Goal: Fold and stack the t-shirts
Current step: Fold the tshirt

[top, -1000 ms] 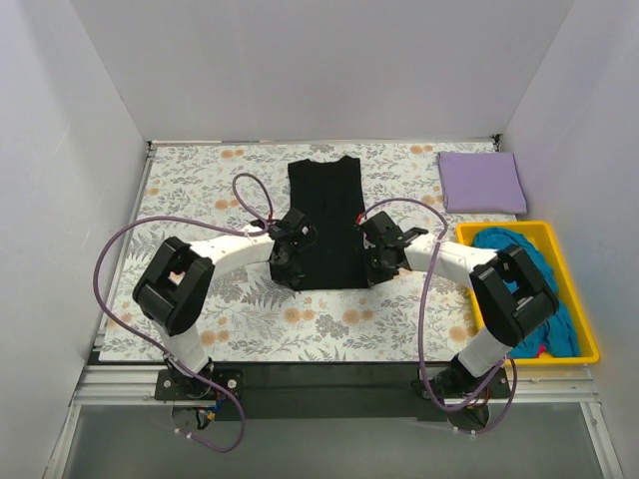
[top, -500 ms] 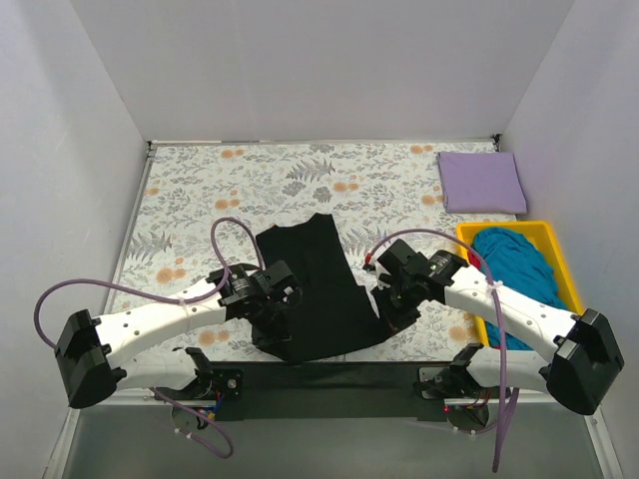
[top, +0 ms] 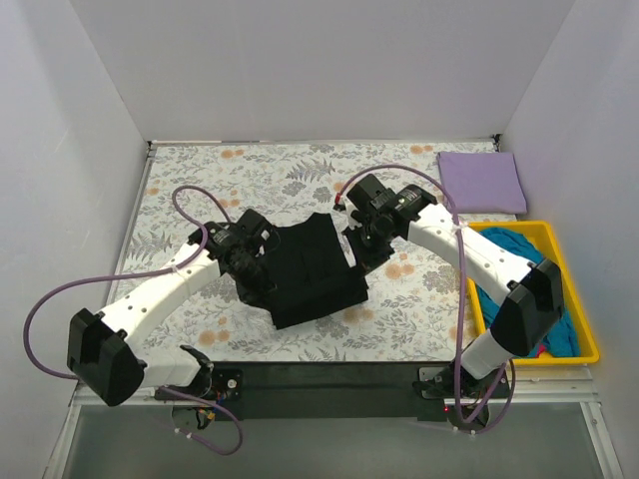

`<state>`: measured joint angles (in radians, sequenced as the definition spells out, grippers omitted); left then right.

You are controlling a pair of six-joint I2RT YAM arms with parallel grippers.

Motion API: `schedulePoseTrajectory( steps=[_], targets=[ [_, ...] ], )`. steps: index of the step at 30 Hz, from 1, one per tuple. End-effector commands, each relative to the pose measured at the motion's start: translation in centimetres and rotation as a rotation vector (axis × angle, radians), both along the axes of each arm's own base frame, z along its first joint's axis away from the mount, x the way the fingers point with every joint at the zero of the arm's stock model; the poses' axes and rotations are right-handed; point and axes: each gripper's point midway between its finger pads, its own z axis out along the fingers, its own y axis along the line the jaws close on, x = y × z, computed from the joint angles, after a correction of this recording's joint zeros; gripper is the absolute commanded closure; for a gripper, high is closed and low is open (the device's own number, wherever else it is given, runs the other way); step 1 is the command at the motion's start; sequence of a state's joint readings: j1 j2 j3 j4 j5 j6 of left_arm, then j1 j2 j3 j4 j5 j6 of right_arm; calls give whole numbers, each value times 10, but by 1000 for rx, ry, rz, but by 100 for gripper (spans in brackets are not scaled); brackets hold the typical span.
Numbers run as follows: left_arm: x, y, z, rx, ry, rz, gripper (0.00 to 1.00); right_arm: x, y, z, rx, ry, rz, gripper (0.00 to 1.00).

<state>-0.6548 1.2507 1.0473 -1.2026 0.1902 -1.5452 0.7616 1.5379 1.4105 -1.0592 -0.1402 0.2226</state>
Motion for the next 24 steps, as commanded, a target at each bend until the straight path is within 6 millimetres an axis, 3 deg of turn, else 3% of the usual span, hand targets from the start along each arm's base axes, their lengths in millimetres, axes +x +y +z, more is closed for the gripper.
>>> schedulePoseTrajectory(
  steps=[1, 24],
  targets=[
    [28, 4, 13, 8, -78, -47, 100, 26, 1, 15, -20, -71, 30, 99],
    [168, 37, 30, -51, -310, 115, 100, 158, 46, 46, 59, -244, 20, 99]
  ],
)
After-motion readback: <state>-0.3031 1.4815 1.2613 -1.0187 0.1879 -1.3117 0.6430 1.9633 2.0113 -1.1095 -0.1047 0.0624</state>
